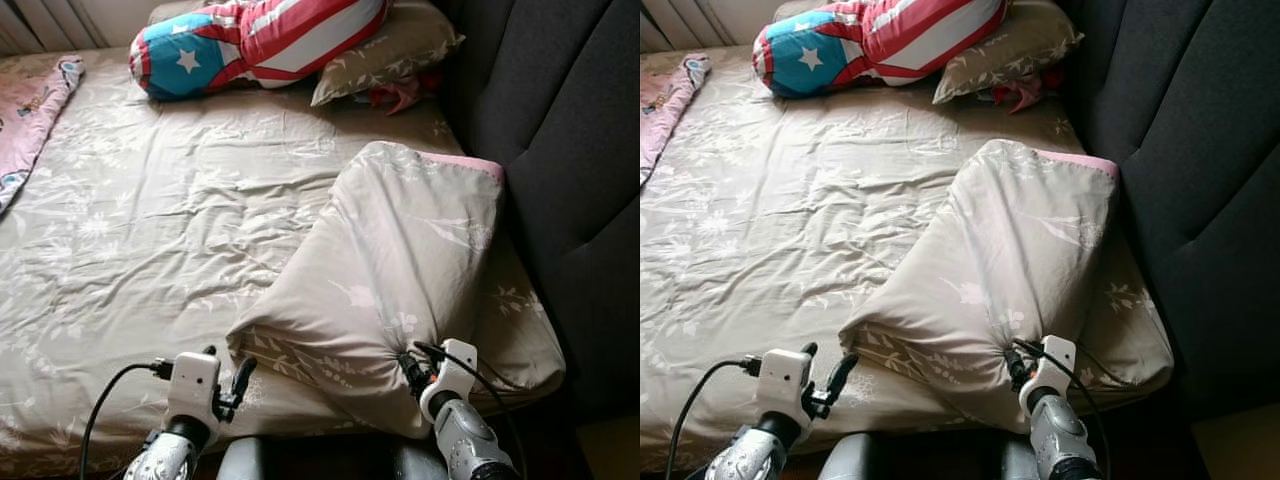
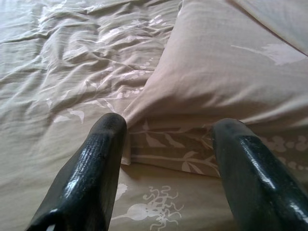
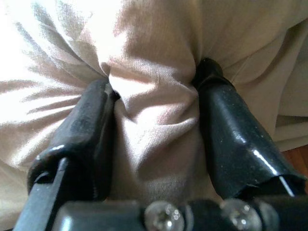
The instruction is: Clean up the room
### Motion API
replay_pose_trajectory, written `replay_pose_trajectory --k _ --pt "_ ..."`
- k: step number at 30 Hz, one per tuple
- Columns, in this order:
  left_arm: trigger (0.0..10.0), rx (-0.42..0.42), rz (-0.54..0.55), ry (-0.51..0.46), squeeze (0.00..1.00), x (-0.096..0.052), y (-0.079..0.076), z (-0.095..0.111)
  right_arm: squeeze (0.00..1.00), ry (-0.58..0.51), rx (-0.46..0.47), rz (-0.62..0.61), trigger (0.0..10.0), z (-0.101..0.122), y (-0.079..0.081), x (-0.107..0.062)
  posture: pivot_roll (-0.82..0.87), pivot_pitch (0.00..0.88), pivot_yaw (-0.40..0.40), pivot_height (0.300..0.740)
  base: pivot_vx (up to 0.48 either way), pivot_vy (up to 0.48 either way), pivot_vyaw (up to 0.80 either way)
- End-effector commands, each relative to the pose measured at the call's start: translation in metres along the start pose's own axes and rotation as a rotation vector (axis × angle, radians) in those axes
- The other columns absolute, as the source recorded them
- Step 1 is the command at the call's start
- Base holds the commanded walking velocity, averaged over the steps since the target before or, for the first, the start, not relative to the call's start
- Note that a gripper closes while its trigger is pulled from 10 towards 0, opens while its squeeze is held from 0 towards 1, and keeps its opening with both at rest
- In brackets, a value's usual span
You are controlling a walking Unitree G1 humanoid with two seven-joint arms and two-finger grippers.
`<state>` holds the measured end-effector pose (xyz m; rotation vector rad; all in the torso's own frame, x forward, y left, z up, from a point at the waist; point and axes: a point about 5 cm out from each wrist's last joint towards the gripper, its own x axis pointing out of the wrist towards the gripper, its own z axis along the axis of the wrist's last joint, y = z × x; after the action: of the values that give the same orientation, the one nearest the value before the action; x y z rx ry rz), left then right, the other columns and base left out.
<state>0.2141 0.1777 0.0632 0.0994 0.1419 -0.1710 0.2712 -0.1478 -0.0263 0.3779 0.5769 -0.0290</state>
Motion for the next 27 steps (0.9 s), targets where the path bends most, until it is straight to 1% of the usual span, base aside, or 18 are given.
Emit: replay_pose_trajectory --k 1,5,11,13,14,19,20,21,23,26,27 --pt "10.0 -0.008 0.002 0.042 0.0 -0.004 -0.001 -0.008 0.0 0.087 0.018 -0.034 0.0 -0.021 -0.005 -0.005 0.03 0.215 0.011 0.654 0.0 0.0 0.0" --pt "10.0 -0.012 0.008 0.046 0.0 -0.002 -0.001 -0.01 0.0 0.081 0.011 -0.044 0.0 -0.019 -0.006 -0.005 0.02 0.203 0.008 0.654 0.0 0.0 0.0" --pt "10.0 -0.016 0.012 0.032 0.0 0.008 -0.002 -0.009 0.0 0.07 -0.012 -0.09 0.0 -0.015 -0.013 -0.005 0.0 0.174 0.005 0.654 0.0 0.0 0.0" --pt "10.0 -0.017 0.015 0.028 0.0 0.012 -0.001 -0.008 0.0 0.062 -0.016 -0.123 0.0 -0.013 -0.019 -0.006 0.0 0.162 0.004 0.654 0.0 0.0 0.0" --pt "10.0 -0.016 0.016 0.026 0.0 0.014 -0.001 -0.008 0.0 0.056 -0.019 -0.154 0.0 -0.011 -0.024 -0.006 0.0 0.155 0.003 0.654 0.0 0.0 0.0" --pt "10.0 -0.016 0.022 0.017 0.0 0.019 0.0 -0.008 0.0 0.022 -0.01 -0.209 0.0 -0.003 -0.036 -0.008 -0.01 0.136 0.002 0.654 0.0 0.0 0.0" --pt "10.0 -0.015 0.025 0.015 0.0 0.021 0.001 -0.008 0.0 0.001 -0.005 -0.237 0.0 0.002 -0.042 -0.009 -0.01 0.129 0.001 0.654 0.0 0.0 0.0" --pt "10.0 -0.015 0.026 0.015 0.0 0.022 0.001 -0.008 0.0 -0.006 -0.004 -0.247 0.0 0.004 -0.044 -0.009 -0.01 0.124 0.001 0.654 0.0 0.0 0.0" --pt "10.0 -0.014 0.03 0.014 0.0 0.025 0.002 -0.009 0.0 -0.023 -0.034 -0.309 0.0 0.011 -0.054 -0.011 -0.02 0.117 0.002 0.654 0.0 0.0 0.0" --pt "10.0 -0.012 0.032 0.013 0.0 0.028 0.003 -0.01 0.0 -0.048 -0.048 -0.36 0.0 0.019 -0.063 -0.012 -0.02 0.11 0.003 0.654 0.0 0.0 0.0" --pt "10.0 -0.012 0.035 0.011 0.0 0.029 0.003 -0.01 0.0 -0.076 -0.04 -0.406 0.0 0.028 -0.071 -0.014 -0.02 0.107 0.003 0.654 0.0 0.0 0.0"
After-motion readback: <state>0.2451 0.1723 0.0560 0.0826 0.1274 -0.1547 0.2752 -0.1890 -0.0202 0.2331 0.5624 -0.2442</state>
